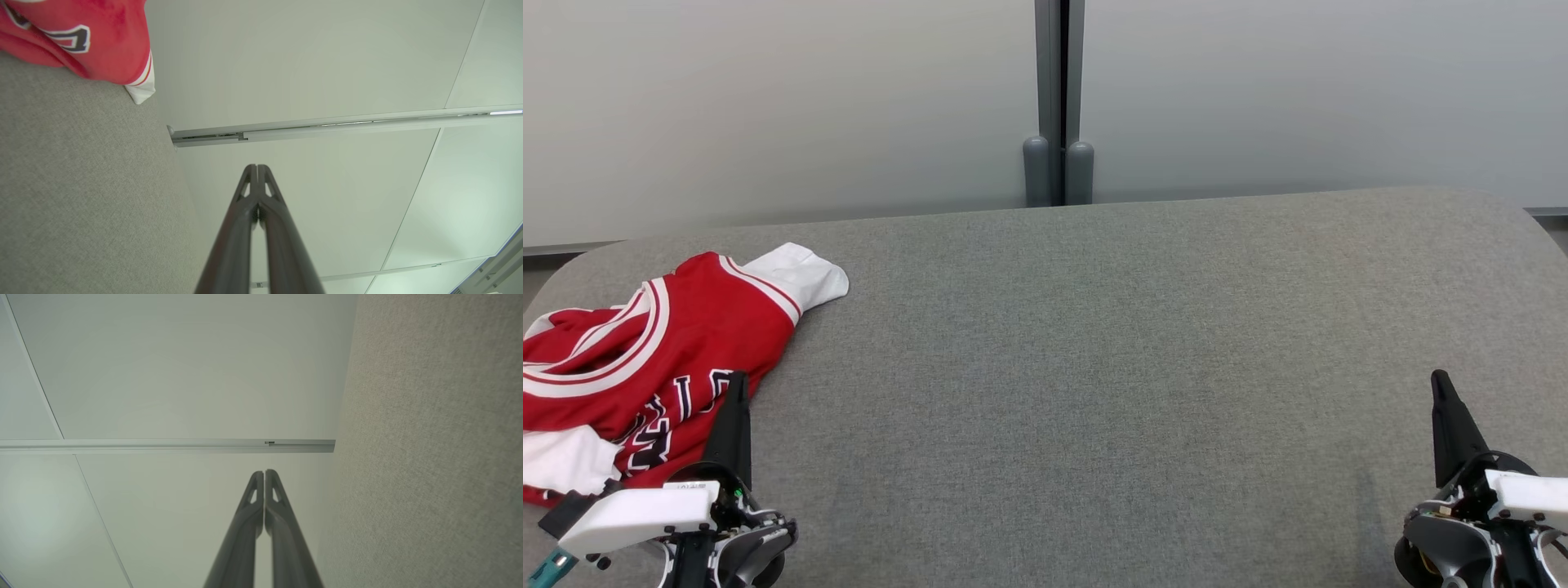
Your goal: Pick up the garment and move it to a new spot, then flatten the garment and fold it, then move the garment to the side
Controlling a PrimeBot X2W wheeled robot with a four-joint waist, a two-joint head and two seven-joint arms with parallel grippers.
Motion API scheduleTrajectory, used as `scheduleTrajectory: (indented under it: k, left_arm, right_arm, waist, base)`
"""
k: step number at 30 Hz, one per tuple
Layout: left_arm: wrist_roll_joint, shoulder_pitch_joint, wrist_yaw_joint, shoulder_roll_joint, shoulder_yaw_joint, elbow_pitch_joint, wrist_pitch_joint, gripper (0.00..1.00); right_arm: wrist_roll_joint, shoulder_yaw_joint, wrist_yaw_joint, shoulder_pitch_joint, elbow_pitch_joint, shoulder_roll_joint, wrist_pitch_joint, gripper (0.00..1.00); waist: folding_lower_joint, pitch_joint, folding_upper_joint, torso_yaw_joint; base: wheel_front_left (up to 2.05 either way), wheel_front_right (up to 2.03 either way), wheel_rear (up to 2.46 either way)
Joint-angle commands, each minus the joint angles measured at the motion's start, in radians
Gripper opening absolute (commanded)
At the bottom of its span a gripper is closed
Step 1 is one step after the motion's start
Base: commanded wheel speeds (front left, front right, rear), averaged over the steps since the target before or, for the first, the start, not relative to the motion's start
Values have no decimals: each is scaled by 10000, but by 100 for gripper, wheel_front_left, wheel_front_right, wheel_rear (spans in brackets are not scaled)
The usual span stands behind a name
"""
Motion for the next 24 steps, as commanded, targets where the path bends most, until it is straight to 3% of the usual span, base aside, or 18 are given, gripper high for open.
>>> scheduleTrajectory:
  k: [1, 24]
  left_arm:
    - [14, -145, -44, 28, 23, 14, 20, 0]
    - [14, -146, -44, 28, 23, 13, 20, 0]
  right_arm:
    - [-54, 5, 0, -106, 8, -8, 17, 0]
    - [-54, 6, 0, -106, 8, -8, 17, 0]
  waist:
    - [0, 0, 0, 0]
    - [0, 0, 0, 0]
  base:
    - [0, 0, 0]
    - [0, 0, 0]
